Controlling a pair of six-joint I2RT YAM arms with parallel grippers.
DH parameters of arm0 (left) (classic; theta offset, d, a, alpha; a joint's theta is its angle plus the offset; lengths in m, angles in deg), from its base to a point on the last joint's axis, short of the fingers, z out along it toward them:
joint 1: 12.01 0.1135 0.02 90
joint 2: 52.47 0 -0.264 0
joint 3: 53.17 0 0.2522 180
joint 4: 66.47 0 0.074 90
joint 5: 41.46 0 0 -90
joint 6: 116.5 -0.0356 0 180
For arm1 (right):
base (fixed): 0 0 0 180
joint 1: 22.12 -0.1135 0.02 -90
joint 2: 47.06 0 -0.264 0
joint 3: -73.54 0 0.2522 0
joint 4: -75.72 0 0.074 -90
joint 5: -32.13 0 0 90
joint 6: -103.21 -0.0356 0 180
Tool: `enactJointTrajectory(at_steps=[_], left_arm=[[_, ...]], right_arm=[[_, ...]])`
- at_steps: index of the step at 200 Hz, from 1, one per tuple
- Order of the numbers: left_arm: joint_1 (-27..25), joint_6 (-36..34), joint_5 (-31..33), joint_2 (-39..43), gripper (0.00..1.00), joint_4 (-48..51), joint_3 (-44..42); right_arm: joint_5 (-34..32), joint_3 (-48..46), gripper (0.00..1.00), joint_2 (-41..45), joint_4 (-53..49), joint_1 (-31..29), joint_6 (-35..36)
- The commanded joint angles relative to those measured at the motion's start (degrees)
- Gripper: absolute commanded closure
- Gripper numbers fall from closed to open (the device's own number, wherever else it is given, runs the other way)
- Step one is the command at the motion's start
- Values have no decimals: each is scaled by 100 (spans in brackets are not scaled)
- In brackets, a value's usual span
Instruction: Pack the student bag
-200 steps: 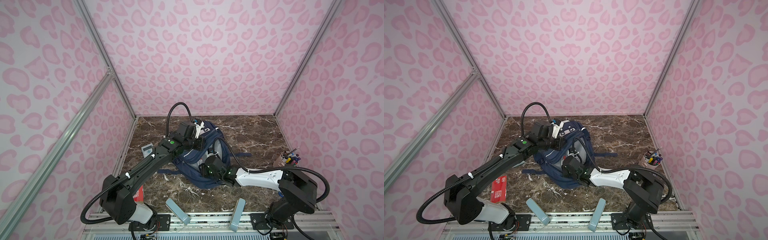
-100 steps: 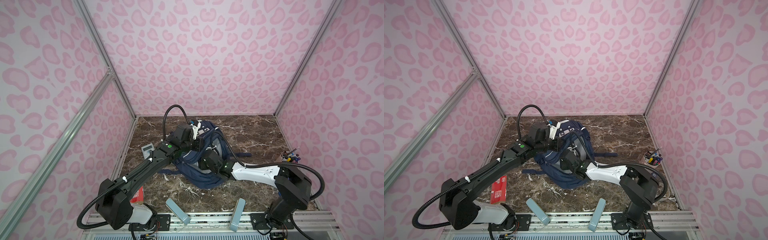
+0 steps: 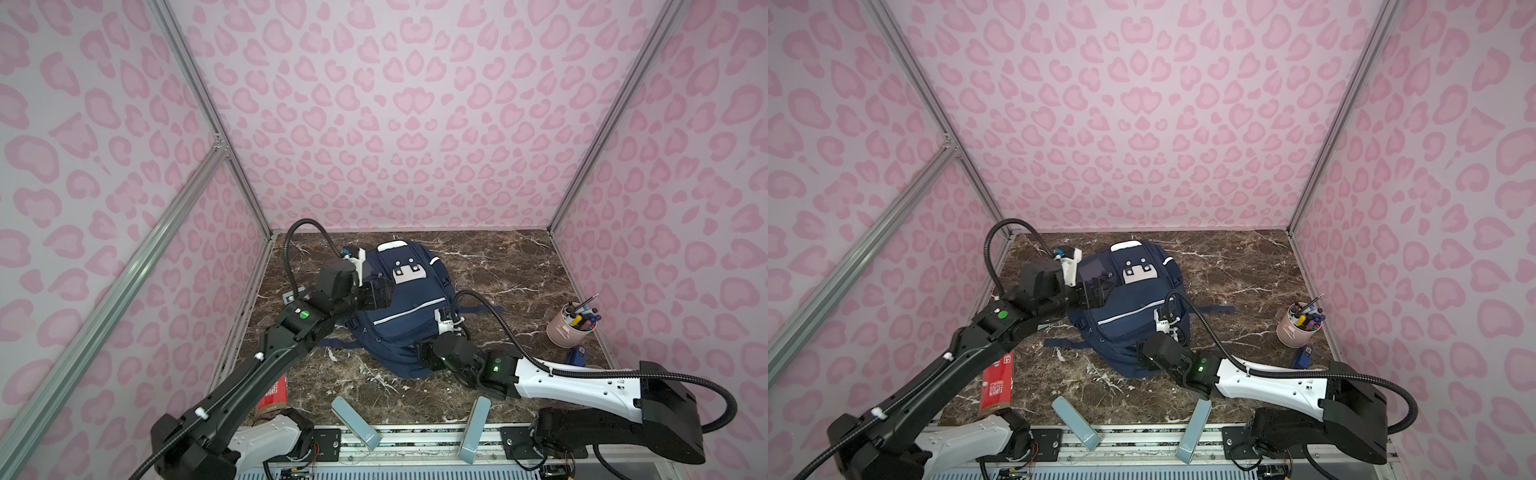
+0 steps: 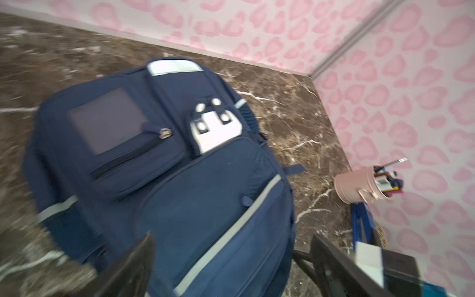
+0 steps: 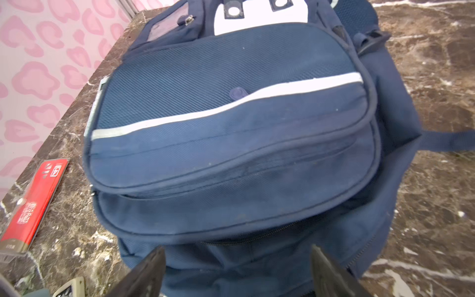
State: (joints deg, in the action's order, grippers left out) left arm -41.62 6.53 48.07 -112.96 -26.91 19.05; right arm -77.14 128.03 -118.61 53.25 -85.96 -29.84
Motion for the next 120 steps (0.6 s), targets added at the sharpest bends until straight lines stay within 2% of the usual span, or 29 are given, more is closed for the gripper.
enactJointTrajectory(at_steps=[1, 17, 35, 47, 56, 76, 96, 120], left_arm=[[570, 909, 674, 872, 4, 774, -783], [1467, 1215, 403, 1571, 4, 869, -1662], [2759, 1320, -389, 2163, 4, 960, -2453], [3326, 1346, -389, 2433, 4, 1186, -2788], [3588, 1386, -287, 2621, 4, 1270, -2986], [3756, 1799, 488, 2680, 3, 1432, -3023], [4297, 2262, 485, 2661, 3, 1004, -3299], [4985, 2230, 772, 2349, 2, 614, -3572]], right_arm=[[234, 76, 7, 26, -67, -6, 346], [478, 87, 5, 53, 161, -15, 582], [893, 90, 2, 8, 524, -15, 816], [1107, 146, 1, -70, 664, -30, 906], [1261, 171, 1, -147, 763, -48, 953], [1529, 274, 1, -381, 874, -45, 1014], [1883, 339, 1, -612, 1189, -55, 1035], [2150, 445, 1, -826, 1511, -65, 1110]])
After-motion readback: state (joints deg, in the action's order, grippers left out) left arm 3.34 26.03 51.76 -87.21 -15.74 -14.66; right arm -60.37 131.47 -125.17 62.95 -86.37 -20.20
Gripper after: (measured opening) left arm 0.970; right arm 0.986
